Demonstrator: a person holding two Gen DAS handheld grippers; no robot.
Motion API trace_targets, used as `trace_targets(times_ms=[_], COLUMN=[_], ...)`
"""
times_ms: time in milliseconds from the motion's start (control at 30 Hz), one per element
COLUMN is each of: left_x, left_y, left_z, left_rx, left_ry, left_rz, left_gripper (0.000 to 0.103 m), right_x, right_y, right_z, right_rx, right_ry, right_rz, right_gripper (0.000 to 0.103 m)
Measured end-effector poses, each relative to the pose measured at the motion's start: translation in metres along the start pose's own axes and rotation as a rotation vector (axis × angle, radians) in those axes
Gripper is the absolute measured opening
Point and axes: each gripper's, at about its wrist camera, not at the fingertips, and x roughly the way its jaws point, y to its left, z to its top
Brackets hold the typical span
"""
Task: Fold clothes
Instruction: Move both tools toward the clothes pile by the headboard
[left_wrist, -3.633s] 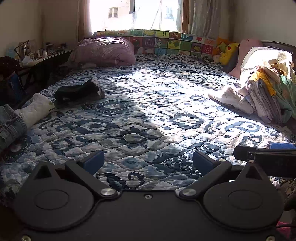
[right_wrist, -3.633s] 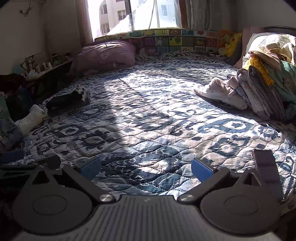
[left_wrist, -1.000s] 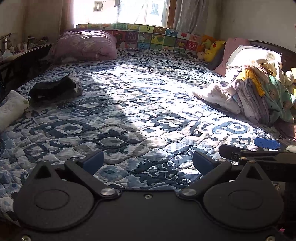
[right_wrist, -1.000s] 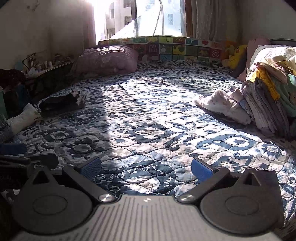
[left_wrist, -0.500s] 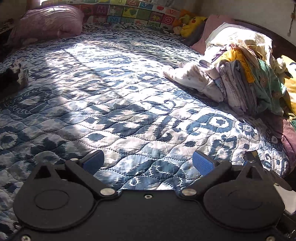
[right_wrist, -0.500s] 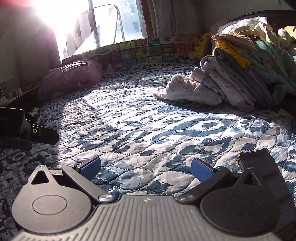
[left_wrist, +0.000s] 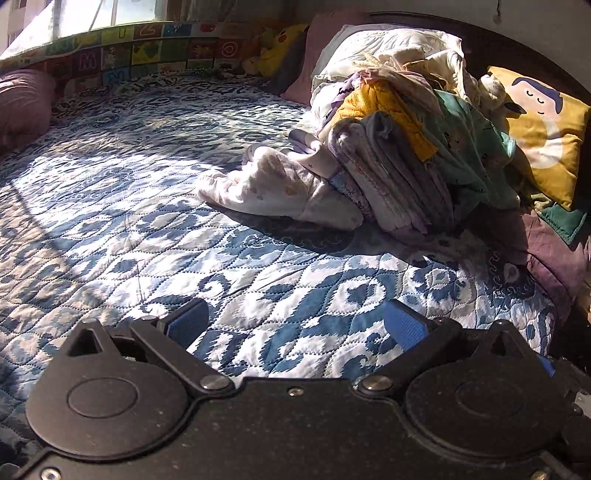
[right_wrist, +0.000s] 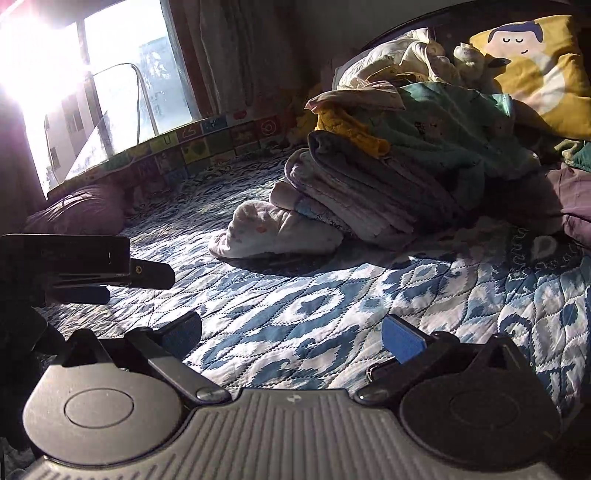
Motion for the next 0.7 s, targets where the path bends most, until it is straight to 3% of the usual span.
trace_targets(times_ms=[267, 500, 600, 700], left_x=[0.038, 0.063, 0.081, 0.105], left_y=[-0.040, -0.088, -0.109, -0.126], left_z=[0.075, 0.129, 0.148, 0.161], left_rx=[0.020, 0.161, 0.222, 0.246], left_ry=[-0.085, -0.129, -0.140, -0.138], left_rz=[-0.039, -0.064, -0.064, -0.056], left_gripper=[0.100, 0.087, 0.076, 0.067], right_x=[0.044, 0.043, 0.042, 0.050], right_y=[-0.045, -0.091, -0.110, -0.121], right_z=[0.079, 0.077, 0.075, 0.074], right_rx=[0.159, 0.245, 0.282, 0.293], right_ry=[-0.041, -0.144, -0.188, -0.167], right_rz=[-0.118, -0.198, -0.232, -0.212], right_gripper=[0.103, 0.103, 0.103, 0.103])
